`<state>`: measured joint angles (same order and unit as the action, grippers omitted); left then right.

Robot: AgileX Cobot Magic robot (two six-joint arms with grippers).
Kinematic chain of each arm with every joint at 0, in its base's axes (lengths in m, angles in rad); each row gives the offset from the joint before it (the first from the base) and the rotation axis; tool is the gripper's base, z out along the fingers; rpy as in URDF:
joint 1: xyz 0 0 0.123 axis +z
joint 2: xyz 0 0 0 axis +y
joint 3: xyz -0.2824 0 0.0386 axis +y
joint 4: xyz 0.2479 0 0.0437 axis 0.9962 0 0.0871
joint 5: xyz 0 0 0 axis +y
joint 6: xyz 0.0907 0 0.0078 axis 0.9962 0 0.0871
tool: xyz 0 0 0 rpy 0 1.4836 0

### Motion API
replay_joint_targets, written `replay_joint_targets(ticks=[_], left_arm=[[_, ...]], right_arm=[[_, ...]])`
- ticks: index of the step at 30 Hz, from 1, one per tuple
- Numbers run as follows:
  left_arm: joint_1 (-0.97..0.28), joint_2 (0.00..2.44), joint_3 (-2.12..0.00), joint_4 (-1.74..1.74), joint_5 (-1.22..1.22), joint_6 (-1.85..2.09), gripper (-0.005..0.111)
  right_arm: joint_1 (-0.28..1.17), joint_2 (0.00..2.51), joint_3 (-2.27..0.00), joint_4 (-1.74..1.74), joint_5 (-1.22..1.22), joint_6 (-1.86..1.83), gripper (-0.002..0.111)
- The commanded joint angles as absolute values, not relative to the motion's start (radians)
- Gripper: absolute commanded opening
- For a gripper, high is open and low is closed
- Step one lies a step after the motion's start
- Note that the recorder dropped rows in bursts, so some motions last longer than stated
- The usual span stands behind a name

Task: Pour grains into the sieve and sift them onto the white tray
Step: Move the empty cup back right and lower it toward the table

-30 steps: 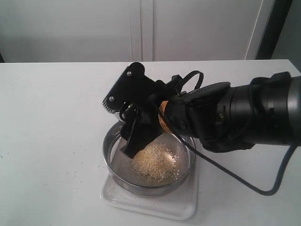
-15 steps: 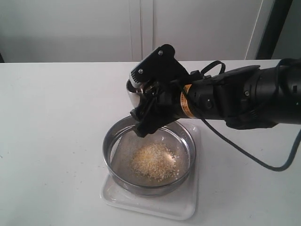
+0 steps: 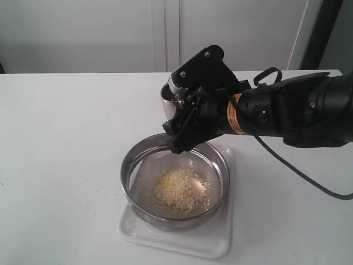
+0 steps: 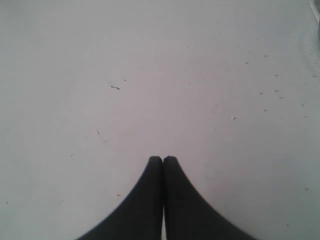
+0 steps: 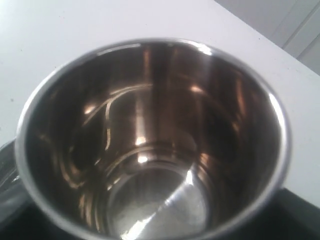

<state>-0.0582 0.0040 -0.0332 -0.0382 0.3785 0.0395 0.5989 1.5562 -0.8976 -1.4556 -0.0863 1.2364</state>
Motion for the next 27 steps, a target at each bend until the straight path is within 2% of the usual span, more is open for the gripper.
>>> replay_joint_targets(ticks=[1, 8, 20, 27], left_arm=[[-0.060, 0.000, -0.029, -0.048, 0.374, 0.035, 0.000], [-0.060, 0.000, -0.029, -0.048, 0.374, 0.035, 0.000], [-0.060, 0.000, -0.029, -0.048, 0.374, 0.035, 0.000], [-0.060, 0.000, -0.029, -0.048, 0.374, 0.035, 0.000]], right_arm=[[0.586, 1.530, -0.869, -1.424, -0.099, 1.242, 0.000], [0.554, 1.494, -0.813, -1.365, -0.112, 1.222, 0.000], [0.473, 1.425, -0.675, -0.519, -0.219, 0.366, 0.000], [0.429, 1.404, -0.579, -0.327, -0.348, 0.223, 0.000]])
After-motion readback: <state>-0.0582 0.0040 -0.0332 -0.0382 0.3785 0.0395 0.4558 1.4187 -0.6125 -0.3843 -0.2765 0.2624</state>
